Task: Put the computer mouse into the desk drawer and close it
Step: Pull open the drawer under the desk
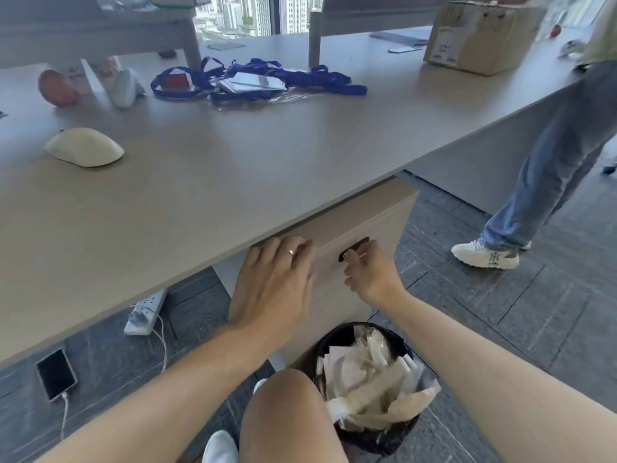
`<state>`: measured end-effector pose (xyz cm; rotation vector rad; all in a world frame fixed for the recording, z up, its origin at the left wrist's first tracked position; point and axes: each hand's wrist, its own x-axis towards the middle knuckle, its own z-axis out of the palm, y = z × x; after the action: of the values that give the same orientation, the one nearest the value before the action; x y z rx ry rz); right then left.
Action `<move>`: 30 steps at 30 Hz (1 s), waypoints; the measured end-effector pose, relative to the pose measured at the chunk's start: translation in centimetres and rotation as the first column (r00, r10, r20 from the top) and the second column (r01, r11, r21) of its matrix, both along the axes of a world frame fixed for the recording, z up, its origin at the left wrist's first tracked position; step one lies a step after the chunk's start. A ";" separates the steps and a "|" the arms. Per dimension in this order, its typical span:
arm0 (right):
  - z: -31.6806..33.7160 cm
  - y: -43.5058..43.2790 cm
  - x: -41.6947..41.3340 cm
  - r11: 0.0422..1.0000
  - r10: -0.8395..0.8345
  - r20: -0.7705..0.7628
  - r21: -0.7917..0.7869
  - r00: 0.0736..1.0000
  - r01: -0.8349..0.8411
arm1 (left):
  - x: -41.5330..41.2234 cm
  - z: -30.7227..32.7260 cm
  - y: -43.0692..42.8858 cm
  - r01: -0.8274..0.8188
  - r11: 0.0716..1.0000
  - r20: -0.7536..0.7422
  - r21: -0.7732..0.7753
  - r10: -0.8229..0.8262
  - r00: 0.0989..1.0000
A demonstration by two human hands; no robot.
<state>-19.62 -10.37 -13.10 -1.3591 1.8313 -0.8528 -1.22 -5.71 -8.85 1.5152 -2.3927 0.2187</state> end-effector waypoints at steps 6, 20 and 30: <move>0.5 -0.3 0.7 0.978 -0.172 0.499 0.187 0.850 0.088 | 0.0 -0.1 -0.6 -0.023 0.999 -0.035 -0.049 0.021 0.999; -1.3 6.8 -3.2 0.969 -0.246 0.504 0.103 0.828 0.226 | -0.6 0.3 0.0 -0.081 0.997 -0.093 -0.003 0.080 0.992; -1.3 15.6 -8.1 0.947 -0.319 0.484 0.118 0.815 0.300 | -0.7 0.7 0.7 -0.103 0.994 -0.073 0.046 0.106 0.992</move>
<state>-27.68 5.22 -14.42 -0.7201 1.6543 -1.2048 -1.96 -5.01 -8.11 1.6400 -2.2754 0.1319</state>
